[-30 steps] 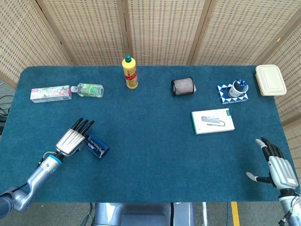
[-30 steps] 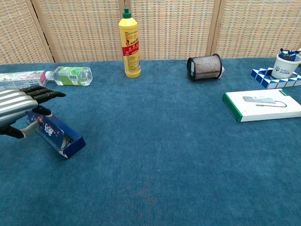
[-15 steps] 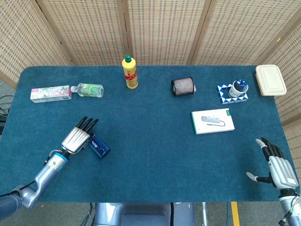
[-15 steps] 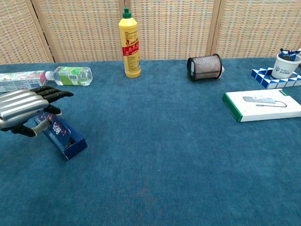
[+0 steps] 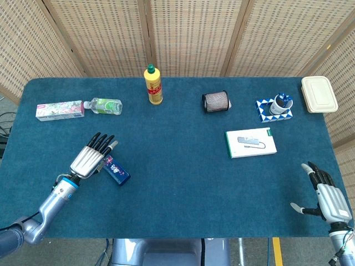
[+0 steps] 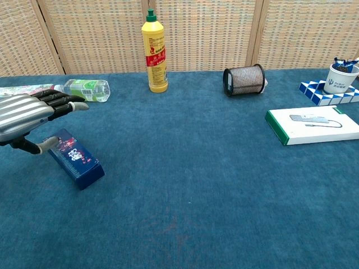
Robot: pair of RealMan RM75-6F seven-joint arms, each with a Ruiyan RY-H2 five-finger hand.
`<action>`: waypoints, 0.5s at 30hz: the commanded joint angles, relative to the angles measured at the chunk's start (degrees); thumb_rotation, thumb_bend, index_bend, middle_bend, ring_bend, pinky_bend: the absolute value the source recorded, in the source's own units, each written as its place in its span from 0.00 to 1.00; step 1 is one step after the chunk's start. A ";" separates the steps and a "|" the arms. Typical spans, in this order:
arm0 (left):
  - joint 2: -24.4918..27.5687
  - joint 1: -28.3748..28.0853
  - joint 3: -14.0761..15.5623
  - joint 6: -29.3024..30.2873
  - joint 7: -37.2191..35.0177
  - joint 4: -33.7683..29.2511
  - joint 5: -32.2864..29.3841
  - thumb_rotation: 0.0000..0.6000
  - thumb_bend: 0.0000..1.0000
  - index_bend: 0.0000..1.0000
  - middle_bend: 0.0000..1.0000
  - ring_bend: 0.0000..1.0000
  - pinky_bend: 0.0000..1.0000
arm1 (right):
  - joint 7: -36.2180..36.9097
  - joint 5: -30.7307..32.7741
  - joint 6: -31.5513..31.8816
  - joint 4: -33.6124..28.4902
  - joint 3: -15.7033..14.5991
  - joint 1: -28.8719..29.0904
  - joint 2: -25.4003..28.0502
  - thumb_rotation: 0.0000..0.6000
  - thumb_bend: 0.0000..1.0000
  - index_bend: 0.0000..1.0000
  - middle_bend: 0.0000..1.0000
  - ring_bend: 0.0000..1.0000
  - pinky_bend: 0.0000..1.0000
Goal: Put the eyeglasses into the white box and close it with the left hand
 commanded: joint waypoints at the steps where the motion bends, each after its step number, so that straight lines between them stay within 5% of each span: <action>1: 0.79 0.06 -0.48 0.27 -0.44 -1.00 -0.44 1.00 0.48 0.00 0.00 0.00 0.00 | 0.06 0.00 0.04 0.00 0.01 -0.02 0.00 1.00 0.00 0.00 0.00 0.00 0.00; 4: 2.46 0.15 -0.79 1.07 -2.17 -3.23 -0.38 1.00 0.44 0.00 0.00 0.00 0.00 | 0.11 -0.02 0.06 -0.01 -0.01 -0.04 0.00 1.00 0.00 0.00 0.00 0.00 0.00; 10: 8.89 -0.38 1.38 -2.39 -1.49 -11.48 0.25 1.00 0.04 0.00 0.00 0.00 0.00 | 0.06 0.04 -0.10 -0.06 0.01 0.05 0.03 1.00 0.00 0.00 0.00 0.00 0.00; 15: 10.60 -1.23 1.80 -7.43 1.75 -15.35 -2.09 1.00 0.00 0.00 0.00 0.00 0.00 | -0.01 0.02 -0.09 -0.08 -0.02 0.03 0.05 1.00 0.00 0.00 0.00 0.00 0.00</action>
